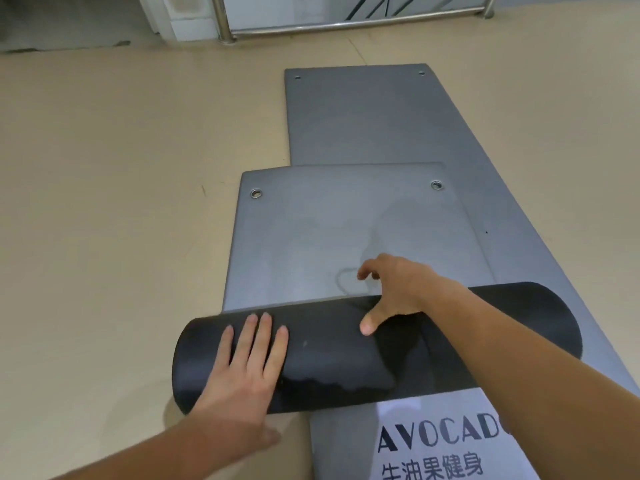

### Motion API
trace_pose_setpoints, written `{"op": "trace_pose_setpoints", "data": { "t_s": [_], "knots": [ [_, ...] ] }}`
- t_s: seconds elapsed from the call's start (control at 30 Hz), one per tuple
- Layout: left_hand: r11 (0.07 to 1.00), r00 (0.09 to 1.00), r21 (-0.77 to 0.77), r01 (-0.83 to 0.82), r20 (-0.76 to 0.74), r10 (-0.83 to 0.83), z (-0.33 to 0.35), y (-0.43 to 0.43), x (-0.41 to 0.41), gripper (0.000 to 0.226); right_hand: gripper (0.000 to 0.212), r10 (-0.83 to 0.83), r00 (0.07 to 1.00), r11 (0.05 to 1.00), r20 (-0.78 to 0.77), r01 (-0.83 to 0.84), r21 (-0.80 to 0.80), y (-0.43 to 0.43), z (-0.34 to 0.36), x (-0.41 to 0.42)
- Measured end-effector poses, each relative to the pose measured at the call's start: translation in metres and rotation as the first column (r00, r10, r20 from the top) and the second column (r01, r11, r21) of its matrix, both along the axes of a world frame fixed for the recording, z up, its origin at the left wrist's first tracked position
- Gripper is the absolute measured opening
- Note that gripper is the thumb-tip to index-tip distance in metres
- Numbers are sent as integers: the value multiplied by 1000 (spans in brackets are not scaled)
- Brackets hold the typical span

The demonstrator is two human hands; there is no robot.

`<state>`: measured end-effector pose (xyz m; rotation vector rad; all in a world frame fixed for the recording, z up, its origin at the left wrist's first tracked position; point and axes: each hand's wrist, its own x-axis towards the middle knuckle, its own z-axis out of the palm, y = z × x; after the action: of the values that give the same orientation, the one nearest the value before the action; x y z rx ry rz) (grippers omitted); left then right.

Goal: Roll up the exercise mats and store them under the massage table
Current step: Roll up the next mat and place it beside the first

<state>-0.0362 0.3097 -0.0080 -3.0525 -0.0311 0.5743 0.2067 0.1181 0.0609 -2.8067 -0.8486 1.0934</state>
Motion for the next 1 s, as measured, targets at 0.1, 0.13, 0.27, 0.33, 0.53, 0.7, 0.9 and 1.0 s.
{"op": "trace_pose_setpoints", "data": {
  "t_s": [0.1, 0.13, 0.27, 0.33, 0.53, 0.7, 0.9, 1.0],
  "knots": [
    [999, 995, -14, -41, -94, 40, 2, 24, 31, 146, 55, 117, 941, 993, 318, -118, -15, 10, 5, -21],
    [999, 997, -38, -11, -78, 8, 9, 31, 42, 146, 47, 160, 914, 986, 373, -164, -21, 8, 2, -33],
    [983, 990, -183, 12, -135, -37, 37, 57, 84, 138, 117, 234, 921, 972, 313, -220, -79, -17, -2, -61],
    [958, 976, -282, -51, -220, -13, 46, 67, 102, 119, 150, 301, 895, 945, 330, -234, -228, -26, -9, -65],
    [841, 842, -455, -293, -540, 1, 54, 64, 108, 82, 131, 366, 862, 930, 352, -329, -162, -34, -4, -55],
    [778, 836, -538, -326, -548, -30, 69, 66, 70, 89, 119, 397, 916, 913, 64, -387, -129, -22, 16, -43],
    [985, 997, -157, 70, -27, -75, 60, 10, 4, 121, 106, 210, 972, 974, -108, -218, -67, 6, 29, -7],
    [994, 968, -14, -104, -229, 99, 42, -5, 22, 141, 80, 275, 946, 961, 173, -273, -37, 10, 36, -18]
  ]
}}
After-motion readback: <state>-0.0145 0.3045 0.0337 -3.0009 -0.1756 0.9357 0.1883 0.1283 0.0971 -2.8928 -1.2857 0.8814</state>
